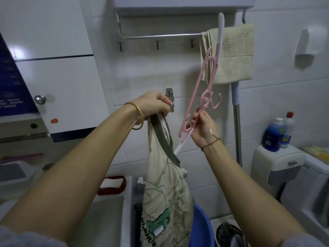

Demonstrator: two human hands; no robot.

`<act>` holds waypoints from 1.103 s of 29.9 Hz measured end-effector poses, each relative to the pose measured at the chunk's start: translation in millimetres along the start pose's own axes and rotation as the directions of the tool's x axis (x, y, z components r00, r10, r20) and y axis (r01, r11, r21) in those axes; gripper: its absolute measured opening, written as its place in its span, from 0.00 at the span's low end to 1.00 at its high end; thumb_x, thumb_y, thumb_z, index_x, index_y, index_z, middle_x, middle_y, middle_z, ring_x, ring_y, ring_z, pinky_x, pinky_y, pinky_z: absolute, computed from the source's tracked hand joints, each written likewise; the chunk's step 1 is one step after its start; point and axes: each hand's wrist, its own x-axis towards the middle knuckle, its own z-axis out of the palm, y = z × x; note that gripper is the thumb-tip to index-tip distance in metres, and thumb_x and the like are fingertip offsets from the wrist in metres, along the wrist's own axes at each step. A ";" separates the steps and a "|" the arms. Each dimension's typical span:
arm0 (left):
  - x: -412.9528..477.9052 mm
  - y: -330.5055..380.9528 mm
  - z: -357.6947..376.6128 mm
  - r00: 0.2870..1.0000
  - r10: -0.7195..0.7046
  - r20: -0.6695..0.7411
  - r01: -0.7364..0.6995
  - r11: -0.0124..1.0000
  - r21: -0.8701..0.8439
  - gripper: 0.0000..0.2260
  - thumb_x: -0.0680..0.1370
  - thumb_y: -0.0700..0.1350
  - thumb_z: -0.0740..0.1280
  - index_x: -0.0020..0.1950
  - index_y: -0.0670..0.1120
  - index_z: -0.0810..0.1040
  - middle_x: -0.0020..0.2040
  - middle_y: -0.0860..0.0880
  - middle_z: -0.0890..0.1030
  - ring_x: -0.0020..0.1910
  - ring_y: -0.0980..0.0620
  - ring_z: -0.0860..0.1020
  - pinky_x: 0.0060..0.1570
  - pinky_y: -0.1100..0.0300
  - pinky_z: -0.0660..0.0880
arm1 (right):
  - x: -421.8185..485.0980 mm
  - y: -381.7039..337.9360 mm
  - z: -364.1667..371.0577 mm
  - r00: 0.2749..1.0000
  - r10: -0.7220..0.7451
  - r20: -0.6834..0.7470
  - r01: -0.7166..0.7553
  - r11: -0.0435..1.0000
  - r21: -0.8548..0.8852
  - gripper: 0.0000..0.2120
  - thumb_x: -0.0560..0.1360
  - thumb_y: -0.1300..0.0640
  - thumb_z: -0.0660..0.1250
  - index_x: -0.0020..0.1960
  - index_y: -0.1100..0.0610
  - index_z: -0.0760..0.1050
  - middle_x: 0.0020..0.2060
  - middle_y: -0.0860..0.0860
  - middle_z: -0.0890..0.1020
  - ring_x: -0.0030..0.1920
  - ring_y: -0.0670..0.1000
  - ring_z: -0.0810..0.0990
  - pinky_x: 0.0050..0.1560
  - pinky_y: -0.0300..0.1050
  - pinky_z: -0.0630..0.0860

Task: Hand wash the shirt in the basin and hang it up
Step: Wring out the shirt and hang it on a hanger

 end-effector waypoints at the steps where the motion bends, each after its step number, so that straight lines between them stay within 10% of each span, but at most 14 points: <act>1: 0.3 -0.7 1.2 1.000 0.002 -0.011 -0.002 1.000 0.013 0.11 0.71 0.33 0.66 0.45 0.48 0.76 0.39 0.46 0.76 0.37 0.50 0.75 0.39 0.58 0.76 | 0.4 -0.2 1.0 1.000 -0.010 -0.013 0.011 1.000 0.006 0.13 0.82 0.59 0.52 0.44 0.55 0.72 0.25 0.47 0.73 0.27 0.46 0.68 0.36 0.40 0.64; 20: 8.8 -16.5 14.9 0.985 0.173 -0.023 -0.159 0.942 0.297 0.08 0.75 0.38 0.65 0.52 0.49 0.74 0.41 0.52 0.72 0.37 0.57 0.72 0.32 0.68 0.67 | 10.7 -12.5 3.3 0.965 -0.125 -0.231 0.114 0.992 -0.060 0.10 0.81 0.60 0.56 0.44 0.57 0.73 0.23 0.46 0.73 0.25 0.44 0.68 0.29 0.35 0.65; 33: 15.0 -28.3 9.4 0.975 0.190 -0.111 -0.185 0.981 0.057 0.05 0.77 0.41 0.66 0.50 0.47 0.71 0.40 0.50 0.73 0.36 0.54 0.74 0.36 0.63 0.74 | -10.3 38.1 5.8 0.986 0.141 0.089 -0.139 0.990 -0.031 0.10 0.82 0.58 0.53 0.45 0.57 0.71 0.29 0.49 0.71 0.29 0.47 0.69 0.38 0.42 0.68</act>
